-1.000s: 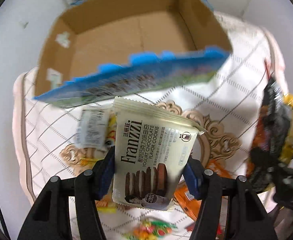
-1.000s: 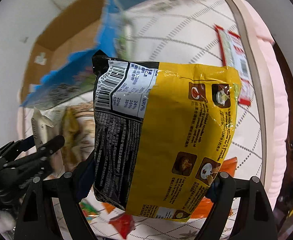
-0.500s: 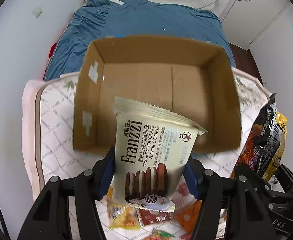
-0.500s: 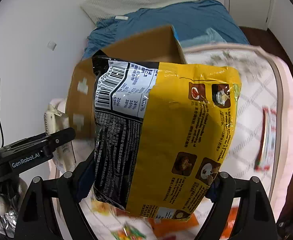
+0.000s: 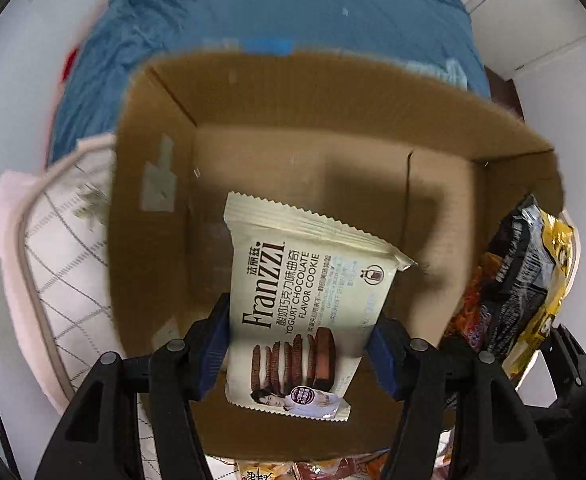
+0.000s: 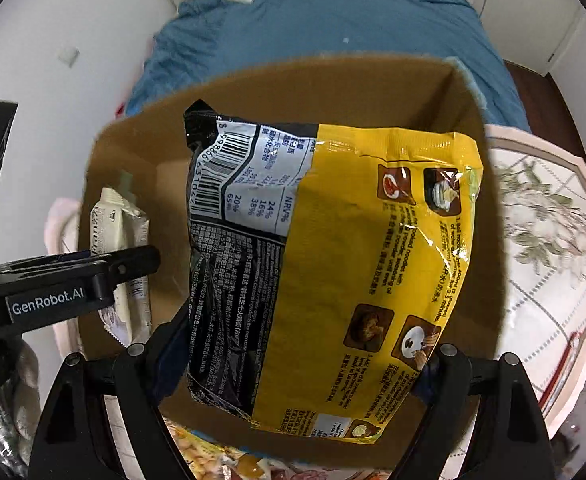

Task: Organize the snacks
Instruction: 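Carry both packs into the cardboard box and open both tools, then grasp the green candy bag with the left tool while the right tool grasps the red triangular packet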

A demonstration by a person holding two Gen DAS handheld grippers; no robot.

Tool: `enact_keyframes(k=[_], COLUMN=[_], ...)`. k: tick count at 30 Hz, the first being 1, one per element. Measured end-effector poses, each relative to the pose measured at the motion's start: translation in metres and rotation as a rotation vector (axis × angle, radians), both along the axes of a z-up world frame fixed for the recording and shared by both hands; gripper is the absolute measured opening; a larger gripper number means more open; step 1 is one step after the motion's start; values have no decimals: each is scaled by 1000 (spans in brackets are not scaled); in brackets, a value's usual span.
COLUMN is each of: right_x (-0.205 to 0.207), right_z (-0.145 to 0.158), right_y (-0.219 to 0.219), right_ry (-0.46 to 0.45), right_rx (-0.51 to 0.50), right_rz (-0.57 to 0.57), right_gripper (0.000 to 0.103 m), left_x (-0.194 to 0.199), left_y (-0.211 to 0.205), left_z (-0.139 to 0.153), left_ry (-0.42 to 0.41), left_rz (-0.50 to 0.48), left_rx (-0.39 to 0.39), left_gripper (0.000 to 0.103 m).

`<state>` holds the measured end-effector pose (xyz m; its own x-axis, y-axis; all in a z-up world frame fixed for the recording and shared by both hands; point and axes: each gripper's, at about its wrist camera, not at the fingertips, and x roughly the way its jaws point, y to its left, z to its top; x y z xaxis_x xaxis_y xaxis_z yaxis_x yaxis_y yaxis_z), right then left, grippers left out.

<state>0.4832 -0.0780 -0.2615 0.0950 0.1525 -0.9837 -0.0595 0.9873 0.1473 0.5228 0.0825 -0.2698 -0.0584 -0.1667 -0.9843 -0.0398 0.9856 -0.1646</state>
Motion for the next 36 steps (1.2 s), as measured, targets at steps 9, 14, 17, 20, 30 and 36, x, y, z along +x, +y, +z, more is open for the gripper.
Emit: enact_keyframes(k=[9,14,17,20,30,36], right_x=[4,1,6,-4,-45,-72], right_z=[-33,-22,-15,8,58,87], right_y=[-3,-6,-4,-1,-10,-9], right_ry=[94,71,44,16,-172,-262], right_rx=[-64,-76,-89,-86,-166,-170], right_rz=[29,23,18,4,-49,-76], right_gripper=[99,101,101,101,101,101], left_x=[-20,-29,-39,-54,-90,-112], left_y=[-1,-1,-3,-7,8,6], left_z=[-31,-19,-5,16,82,105], left_ry=[27,-13,-52,-122,-370,-452], left_rz=[-31,-19,-19,-28,-16,-31], left_rx=[19,33,44,63,125,139], left_gripper=[85,89,90,90,90,90])
